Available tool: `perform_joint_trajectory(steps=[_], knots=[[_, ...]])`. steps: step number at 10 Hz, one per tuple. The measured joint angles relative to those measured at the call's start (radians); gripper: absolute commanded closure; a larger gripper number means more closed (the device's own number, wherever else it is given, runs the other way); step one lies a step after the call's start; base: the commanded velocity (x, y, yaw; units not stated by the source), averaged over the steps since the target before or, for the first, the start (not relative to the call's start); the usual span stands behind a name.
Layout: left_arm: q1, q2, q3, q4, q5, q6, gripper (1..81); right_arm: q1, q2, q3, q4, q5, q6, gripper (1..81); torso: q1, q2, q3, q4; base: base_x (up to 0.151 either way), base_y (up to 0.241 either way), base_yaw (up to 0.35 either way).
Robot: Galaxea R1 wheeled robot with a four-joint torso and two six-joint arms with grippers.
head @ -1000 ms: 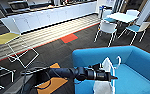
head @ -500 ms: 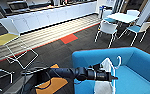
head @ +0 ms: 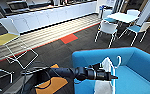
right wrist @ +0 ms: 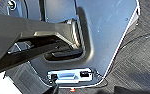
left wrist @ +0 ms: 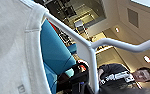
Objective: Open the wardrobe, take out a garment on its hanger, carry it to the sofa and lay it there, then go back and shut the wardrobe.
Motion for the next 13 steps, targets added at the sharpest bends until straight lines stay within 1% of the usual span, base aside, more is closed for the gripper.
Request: perform_joint_trajectory(steps=[2,3,6,7,8,11,12,13], knots=[[0.001,0.012,-0.027,0.0,-0.006,0.0,81.1,0.0,0.0,0.0,0.0,0.0,0.0,1.0,0.0,0.0,0.0,0.0,0.0,0.0,0.0],[0.0,0.032,-0.069,0.0,-0.007,0.0,81.1,0.0,0.0,0.0,0.0,0.0,0.0,1.0,0.0,0.0,0.0,0.0,0.0,0.0,0.0],[-0.018,0.125,-0.199,0.0,-0.002,0.0,81.1,0.0,0.0,0.0,0.0,0.0,0.0,1.0,0.0,0.0,0.0,0.0,0.0,0.0,0.0],[-0.048,0.159,-0.224,0.0,0.007,-0.004,81.1,0.0,0.0,0.0,0.0,0.0,0.0,1.0,0.0,0.0,0.0,0.0,0.0,0.0,0.0],[-0.091,0.181,-0.235,-0.001,0.001,-0.018,81.1,0.0,0.0,0.0,0.0,0.0,0.0,1.0,0.0,0.0,0.0,0.0,0.0,0.0,0.0],[-0.199,0.22,-0.279,-0.001,-0.015,-0.063,81.1,0.001,0.0,0.0,0.0,0.001,0.0,1.0,0.0,0.0,0.0,0.0,0.0,0.0,0.0],[-0.235,0.234,-0.296,-0.001,-0.027,-0.084,81.1,0.001,0.0,0.0,0.0,0.0,0.0,1.0,0.0,0.0,0.0,0.0,0.0,0.0,0.0],[-0.263,0.247,-0.325,-0.002,-0.06,-0.105,81.1,0.001,0.0,0.0,0.0,0.0,0.0,1.0,0.0,0.0,0.0,0.0,0.0,0.0,0.0]])
